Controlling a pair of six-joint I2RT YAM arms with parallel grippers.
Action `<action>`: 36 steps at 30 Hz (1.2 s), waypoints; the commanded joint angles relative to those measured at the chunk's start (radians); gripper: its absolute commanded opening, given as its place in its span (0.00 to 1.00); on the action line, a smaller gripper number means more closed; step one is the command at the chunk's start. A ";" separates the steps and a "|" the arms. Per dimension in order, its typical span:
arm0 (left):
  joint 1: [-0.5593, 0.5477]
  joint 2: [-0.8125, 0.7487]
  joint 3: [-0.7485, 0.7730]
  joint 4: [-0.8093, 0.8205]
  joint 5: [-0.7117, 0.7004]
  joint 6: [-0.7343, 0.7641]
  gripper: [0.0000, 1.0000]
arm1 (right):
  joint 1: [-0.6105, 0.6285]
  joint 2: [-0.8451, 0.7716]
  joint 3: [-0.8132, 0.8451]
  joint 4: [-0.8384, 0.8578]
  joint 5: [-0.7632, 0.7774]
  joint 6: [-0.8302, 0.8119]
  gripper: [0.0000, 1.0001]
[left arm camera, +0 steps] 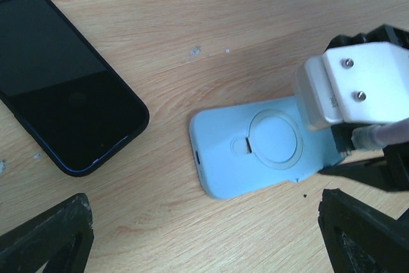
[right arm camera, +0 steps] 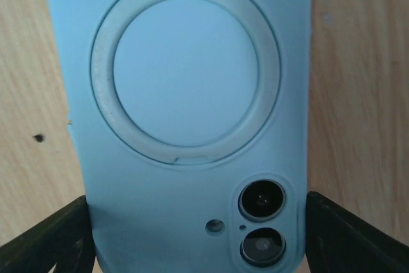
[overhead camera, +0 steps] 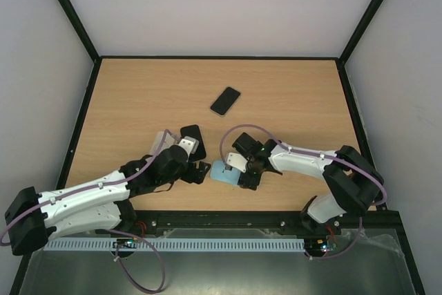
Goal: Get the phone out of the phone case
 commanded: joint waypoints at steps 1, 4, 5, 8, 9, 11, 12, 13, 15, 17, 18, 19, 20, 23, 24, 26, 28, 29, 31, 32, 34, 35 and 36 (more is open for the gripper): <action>-0.021 0.028 -0.001 0.018 0.021 0.023 0.95 | -0.071 -0.005 0.012 -0.037 0.095 -0.077 0.76; -0.068 0.053 0.000 0.040 0.012 0.050 0.94 | -0.136 -0.036 0.049 -0.131 -0.028 -0.196 0.72; -0.087 0.064 0.002 0.051 0.009 0.064 0.94 | -0.155 -0.041 0.062 -0.161 -0.051 -0.241 0.70; -0.157 0.109 0.001 0.096 -0.033 0.118 0.94 | -0.178 -0.046 0.098 -0.231 -0.082 -0.307 0.69; -0.185 0.126 0.000 0.116 -0.059 0.145 0.93 | -0.185 -0.042 0.110 -0.255 -0.093 -0.326 0.68; -0.247 0.166 0.001 0.166 -0.113 0.210 0.92 | -0.203 -0.022 0.136 -0.318 -0.128 -0.360 0.68; -0.280 0.189 0.008 0.181 -0.146 0.245 0.91 | -0.211 -0.006 0.152 -0.350 -0.147 -0.376 0.67; -0.313 0.212 0.015 0.192 -0.188 0.282 0.90 | -0.219 0.014 0.168 -0.381 -0.169 -0.390 0.65; -0.381 0.260 0.037 0.206 -0.275 0.377 0.89 | -0.233 0.055 0.197 -0.440 -0.209 -0.415 0.63; -0.430 0.328 0.069 0.211 -0.354 0.460 0.86 | -0.243 0.094 0.219 -0.480 -0.245 -0.428 0.61; -0.450 0.362 0.090 0.211 -0.398 0.496 0.84 | -0.246 0.108 0.224 -0.490 -0.256 -0.430 0.61; -0.466 0.398 0.114 0.208 -0.430 0.524 0.82 | -0.249 0.119 0.227 -0.494 -0.268 -0.426 0.61; -0.482 0.432 0.135 0.205 -0.454 0.560 0.80 | -0.250 0.127 0.231 -0.496 -0.276 -0.420 0.61; -0.522 0.536 0.211 0.193 -0.505 0.644 0.72 | -0.255 0.154 0.241 -0.501 -0.308 -0.401 0.62; -0.534 0.568 0.230 0.194 -0.526 0.668 0.71 | -0.255 0.163 0.245 -0.505 -0.320 -0.397 0.62; -0.553 0.633 0.268 0.201 -0.574 0.721 0.68 | -0.256 0.180 0.257 -0.527 -0.347 -0.402 0.62; -0.556 0.697 0.309 0.185 -0.610 0.758 0.63 | -0.257 0.194 0.267 -0.550 -0.366 -0.408 0.62; -0.556 0.728 0.325 0.176 -0.625 0.776 0.62 | -0.257 0.198 0.270 -0.557 -0.374 -0.409 0.62; -0.556 0.779 0.350 0.161 -0.648 0.803 0.59 | -0.257 0.206 0.273 -0.569 -0.385 -0.413 0.62; -0.556 0.797 0.359 0.157 -0.655 0.813 0.58 | -0.257 0.209 0.274 -0.576 -0.391 -0.415 0.62; -0.556 0.829 0.368 0.156 -0.653 0.828 0.55 | -0.257 0.211 0.275 -0.586 -0.402 -0.418 0.62; -0.556 0.837 0.369 0.157 -0.652 0.834 0.54 | -0.257 0.213 0.275 -0.588 -0.403 -0.419 0.62; -0.556 0.845 0.369 0.160 -0.654 0.840 0.53 | -0.258 0.213 0.275 -0.590 -0.405 -0.418 0.62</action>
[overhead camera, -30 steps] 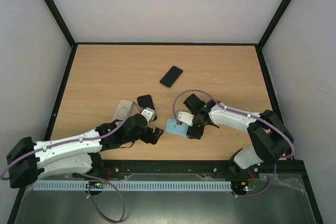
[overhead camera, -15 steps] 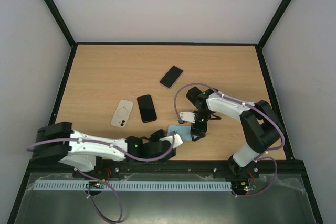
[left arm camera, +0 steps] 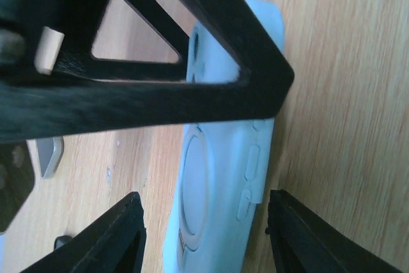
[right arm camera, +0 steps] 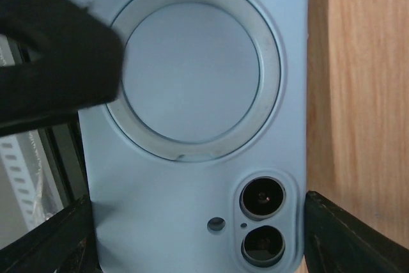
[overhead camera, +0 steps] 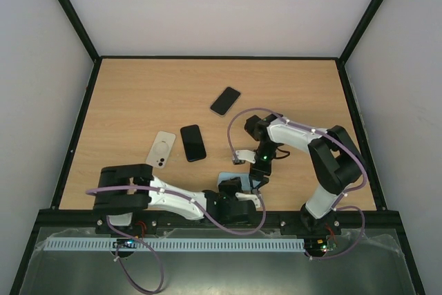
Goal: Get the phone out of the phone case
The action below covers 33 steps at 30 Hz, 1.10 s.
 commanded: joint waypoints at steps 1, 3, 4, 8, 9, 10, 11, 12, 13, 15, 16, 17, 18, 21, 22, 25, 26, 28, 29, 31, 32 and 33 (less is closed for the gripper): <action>-0.006 0.042 0.023 -0.026 -0.063 0.073 0.51 | -0.003 0.013 0.020 -0.082 -0.042 -0.020 0.62; -0.005 0.067 0.028 -0.026 -0.103 0.090 0.45 | -0.003 0.016 0.021 -0.084 -0.045 -0.020 0.62; -0.005 0.082 0.032 -0.029 -0.125 0.097 0.40 | -0.004 0.018 0.023 -0.087 -0.047 -0.020 0.62; -0.005 0.145 0.066 -0.057 -0.195 0.096 0.21 | -0.003 0.023 0.031 -0.096 -0.057 -0.023 0.61; -0.005 0.151 0.068 -0.056 -0.199 0.094 0.15 | -0.004 0.022 0.033 -0.097 -0.060 -0.023 0.61; -0.005 0.151 0.067 -0.050 -0.197 0.090 0.13 | -0.003 0.020 0.035 -0.099 -0.063 -0.023 0.61; -0.005 0.143 0.063 -0.045 -0.191 0.079 0.10 | -0.004 0.018 0.035 -0.099 -0.066 -0.023 0.62; -0.005 0.132 0.058 -0.036 -0.183 0.071 0.08 | -0.003 0.013 0.035 -0.099 -0.067 -0.024 0.64; -0.005 0.113 0.050 -0.024 -0.174 0.061 0.06 | -0.003 0.006 0.036 -0.099 -0.069 -0.023 0.69; -0.003 0.066 0.036 -0.012 -0.150 0.033 0.03 | -0.006 -0.024 0.039 -0.099 -0.075 -0.023 0.89; -0.001 0.042 0.033 -0.019 -0.133 0.011 0.03 | -0.008 -0.041 0.045 -0.104 -0.081 -0.026 0.99; 0.005 0.009 0.034 -0.031 -0.114 -0.015 0.02 | -0.014 -0.061 0.055 -0.110 -0.089 -0.028 0.98; 0.010 -0.018 0.034 -0.044 -0.094 -0.045 0.02 | -0.022 -0.082 0.069 -0.118 -0.105 -0.032 0.97; 0.039 -0.113 0.017 -0.067 -0.015 -0.148 0.02 | -0.052 -0.145 0.139 -0.156 -0.198 -0.050 0.98; 0.055 -0.150 0.004 -0.065 0.039 -0.188 0.03 | -0.063 -0.162 0.167 -0.168 -0.235 -0.053 0.98; 0.121 -0.300 -0.092 0.008 0.178 -0.284 0.02 | -0.109 -0.214 0.235 -0.183 -0.332 -0.044 0.98; 0.149 -0.355 -0.129 0.041 0.231 -0.317 0.02 | -0.130 -0.228 0.251 -0.181 -0.364 -0.037 0.98; 0.205 -0.469 -0.191 0.105 0.331 -0.382 0.03 | -0.174 -0.255 0.268 -0.157 -0.427 -0.008 0.98; 0.232 -0.519 -0.218 0.152 0.384 -0.413 0.03 | -0.196 -0.268 0.269 -0.140 -0.468 0.002 0.97; 0.292 -0.615 -0.266 0.221 0.479 -0.495 0.03 | -0.247 -0.311 0.248 -0.090 -0.544 0.041 0.98; 0.330 -0.650 -0.285 0.260 0.534 -0.537 0.03 | -0.272 -0.339 0.221 -0.046 -0.591 0.078 0.98; 0.366 -0.685 -0.317 0.303 0.585 -0.583 0.04 | -0.291 -0.375 0.191 0.013 -0.620 0.127 0.98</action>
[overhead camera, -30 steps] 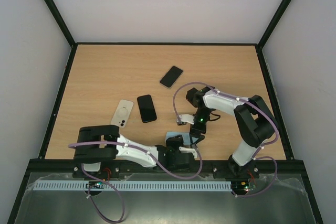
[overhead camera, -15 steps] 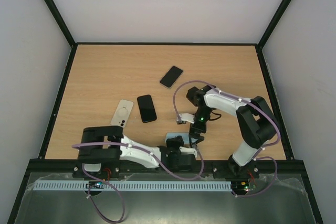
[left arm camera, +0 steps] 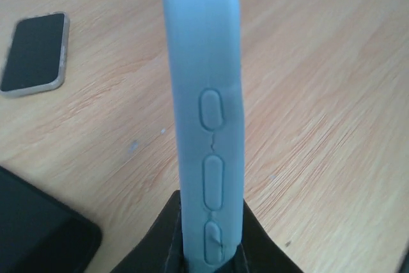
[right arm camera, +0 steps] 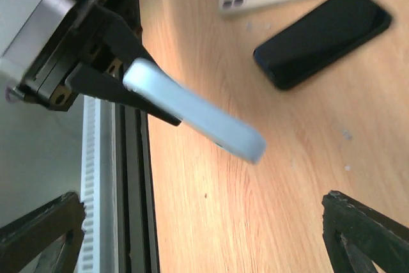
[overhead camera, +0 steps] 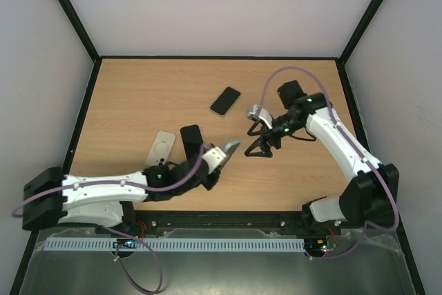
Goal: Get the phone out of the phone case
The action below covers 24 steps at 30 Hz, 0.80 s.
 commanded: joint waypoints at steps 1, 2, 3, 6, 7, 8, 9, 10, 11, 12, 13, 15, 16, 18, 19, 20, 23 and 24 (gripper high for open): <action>0.128 -0.154 -0.087 0.278 0.293 -0.254 0.04 | -0.074 -0.122 -0.095 0.192 -0.207 0.185 0.98; 0.161 -0.177 -0.111 0.332 0.332 -0.300 0.04 | -0.075 -0.162 -0.142 0.290 -0.210 0.271 0.98; 0.203 -0.198 -0.142 0.396 0.358 -0.371 0.04 | -0.075 -0.217 -0.207 0.429 -0.204 0.407 0.98; 0.273 -0.207 -0.187 0.514 0.405 -0.485 0.04 | -0.074 -0.338 -0.340 0.679 -0.163 0.640 0.98; 0.295 -0.197 -0.197 0.562 0.448 -0.510 0.05 | -0.074 -0.368 -0.373 0.715 -0.157 0.656 0.99; 0.313 -0.183 -0.203 0.604 0.492 -0.530 0.05 | -0.075 -0.391 -0.396 0.734 -0.155 0.658 1.00; 0.319 -0.167 -0.204 0.646 0.530 -0.538 0.06 | -0.075 -0.407 -0.416 0.743 -0.154 0.658 0.99; 0.320 -0.151 -0.202 0.677 0.558 -0.539 0.06 | -0.074 -0.418 -0.430 0.746 -0.158 0.659 0.98; 0.320 -0.132 -0.200 0.713 0.582 -0.544 0.07 | -0.075 -0.423 -0.445 0.749 -0.169 0.659 0.96; 0.321 -0.116 -0.198 0.758 0.615 -0.544 0.07 | -0.075 -0.423 -0.461 0.752 -0.198 0.662 0.93; 0.321 -0.101 -0.195 0.782 0.637 -0.542 0.07 | -0.075 -0.421 -0.472 0.749 -0.223 0.666 0.91; 0.321 -0.080 -0.184 0.828 0.683 -0.547 0.08 | -0.075 -0.414 -0.479 0.728 -0.244 0.674 0.88; 0.321 -0.071 -0.182 0.856 0.712 -0.549 0.08 | -0.074 -0.410 -0.475 0.717 -0.241 0.682 0.86; 0.320 -0.057 -0.182 0.915 0.759 -0.552 0.08 | -0.074 -0.398 -0.468 0.692 -0.246 0.688 0.83; 0.320 -0.052 -0.184 0.938 0.770 -0.555 0.08 | -0.075 -0.391 -0.464 0.678 -0.256 0.687 0.81; 0.320 -0.049 -0.188 0.959 0.774 -0.557 0.08 | -0.074 -0.383 -0.460 0.664 -0.281 0.686 0.79; 0.320 -0.036 -0.200 1.006 0.767 -0.560 0.07 | -0.074 -0.361 -0.451 0.626 -0.352 0.664 0.70; 0.320 -0.030 -0.205 1.019 0.761 -0.562 0.07 | -0.074 -0.357 -0.453 0.617 -0.371 0.655 0.66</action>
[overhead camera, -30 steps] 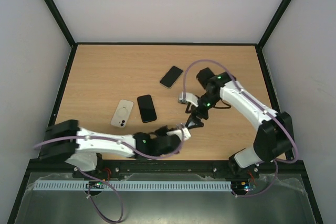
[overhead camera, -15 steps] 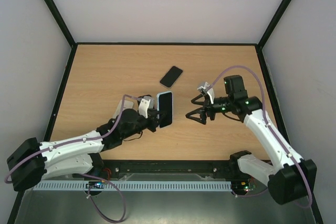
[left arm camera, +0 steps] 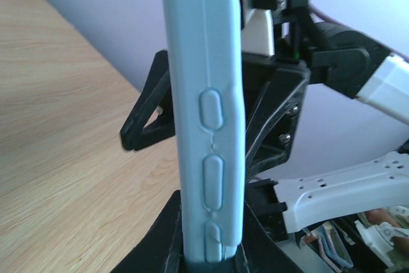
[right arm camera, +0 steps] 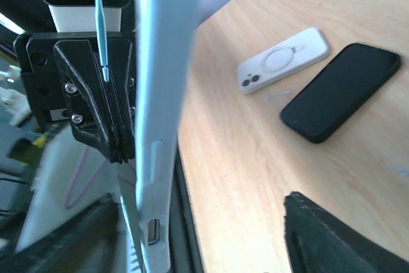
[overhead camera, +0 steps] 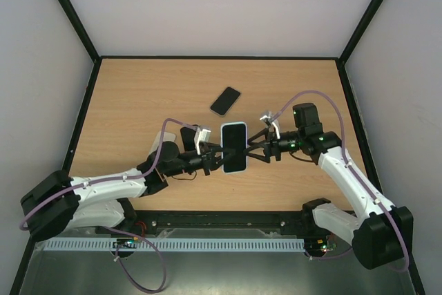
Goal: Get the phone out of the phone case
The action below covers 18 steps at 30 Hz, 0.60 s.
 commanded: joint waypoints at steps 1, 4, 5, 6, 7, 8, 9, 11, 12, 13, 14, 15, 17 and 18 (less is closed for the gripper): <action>0.001 0.009 0.000 0.230 0.036 -0.016 0.07 | 0.003 0.019 0.014 -0.052 -0.130 -0.014 0.62; 0.001 0.032 -0.002 0.266 0.045 -0.023 0.07 | 0.003 0.009 -0.002 -0.042 -0.173 -0.019 0.55; 0.001 0.038 0.002 0.271 0.050 -0.025 0.07 | 0.003 0.002 -0.008 -0.035 -0.181 -0.017 0.52; 0.001 0.045 0.006 0.272 0.058 -0.026 0.07 | 0.003 -0.004 -0.013 -0.029 -0.189 -0.015 0.48; 0.001 0.051 0.010 0.273 0.063 -0.025 0.07 | 0.005 -0.011 -0.017 -0.021 -0.194 -0.011 0.44; 0.001 0.058 0.012 0.274 0.069 -0.025 0.07 | 0.005 -0.018 -0.021 -0.016 -0.198 -0.009 0.41; 0.002 0.062 0.014 0.277 0.070 -0.024 0.07 | 0.006 -0.023 -0.024 -0.013 -0.202 -0.006 0.39; 0.000 0.075 0.014 0.286 0.066 -0.028 0.07 | 0.012 -0.041 -0.032 -0.007 -0.207 -0.004 0.27; 0.002 0.080 0.014 0.289 0.063 -0.027 0.07 | 0.012 -0.045 -0.035 -0.006 -0.209 -0.002 0.22; 0.003 0.084 0.015 0.291 0.063 -0.027 0.07 | 0.013 -0.050 -0.037 -0.004 -0.211 0.000 0.19; 0.003 0.088 0.016 0.291 0.061 -0.026 0.07 | 0.012 -0.055 -0.039 -0.002 -0.213 0.003 0.16; 0.002 0.093 0.018 0.288 0.060 -0.025 0.07 | 0.013 -0.060 -0.038 -0.001 -0.216 0.004 0.14; 0.003 0.101 0.022 0.278 0.063 -0.020 0.17 | 0.012 -0.071 -0.040 0.003 -0.218 0.013 0.08; 0.003 0.100 0.024 0.268 0.068 -0.015 0.23 | 0.012 -0.076 -0.040 0.008 -0.217 0.018 0.05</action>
